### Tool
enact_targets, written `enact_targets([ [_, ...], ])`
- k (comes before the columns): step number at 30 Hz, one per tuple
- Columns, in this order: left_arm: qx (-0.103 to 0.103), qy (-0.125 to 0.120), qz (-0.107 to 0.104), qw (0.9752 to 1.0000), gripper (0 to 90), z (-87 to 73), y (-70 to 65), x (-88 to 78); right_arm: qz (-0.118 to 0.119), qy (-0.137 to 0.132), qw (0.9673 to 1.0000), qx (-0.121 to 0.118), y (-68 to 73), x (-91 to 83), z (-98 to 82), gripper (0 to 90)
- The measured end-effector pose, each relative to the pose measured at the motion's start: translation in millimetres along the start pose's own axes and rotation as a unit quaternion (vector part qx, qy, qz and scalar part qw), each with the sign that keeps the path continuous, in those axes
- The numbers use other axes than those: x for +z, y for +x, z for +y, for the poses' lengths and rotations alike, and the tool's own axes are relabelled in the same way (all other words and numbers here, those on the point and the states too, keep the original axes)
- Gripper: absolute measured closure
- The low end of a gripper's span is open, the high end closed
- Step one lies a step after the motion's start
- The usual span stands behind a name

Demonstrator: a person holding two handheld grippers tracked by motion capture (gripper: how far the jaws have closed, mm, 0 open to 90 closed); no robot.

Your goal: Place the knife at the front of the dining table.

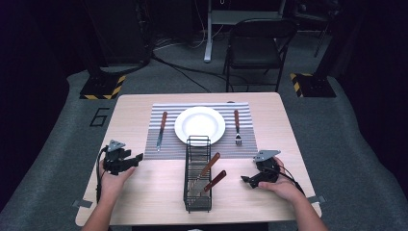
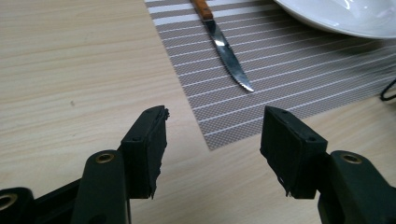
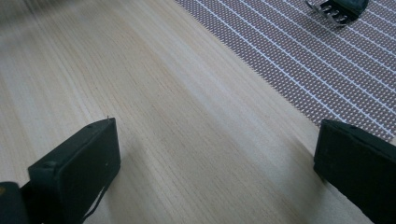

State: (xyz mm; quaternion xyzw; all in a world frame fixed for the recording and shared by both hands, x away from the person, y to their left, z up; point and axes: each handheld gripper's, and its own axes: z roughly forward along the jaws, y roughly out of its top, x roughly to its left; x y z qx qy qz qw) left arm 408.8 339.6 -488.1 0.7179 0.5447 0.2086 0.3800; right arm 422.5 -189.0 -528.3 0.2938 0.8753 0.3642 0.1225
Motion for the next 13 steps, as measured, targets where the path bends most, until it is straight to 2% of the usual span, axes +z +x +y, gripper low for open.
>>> enact_targets([
  [2,-0.001,0.006,0.001,1.0000,40.8,-2.0,5.0,3.0,0.000,0.000,1.0000,0.000,0.0,0.0,0.0,0.0],
  [5,0.008,0.016,0.023,0.9996,40.7,-5.0,12.7,8.2,0.000,0.001,1.0000,0.000,0.0,0.0,0.0,0.0],
  [7,-0.003,0.028,0.028,0.9992,40.7,-7.4,17.8,9.9,0.000,0.000,1.0000,0.000,0.0,0.0,0.0,0.0],
  [13,-0.016,0.037,0.052,0.9978,37.2,-16.8,28.0,11.4,0.000,0.001,1.0000,0.000,0.1,-0.1,0.0,0.0],
])
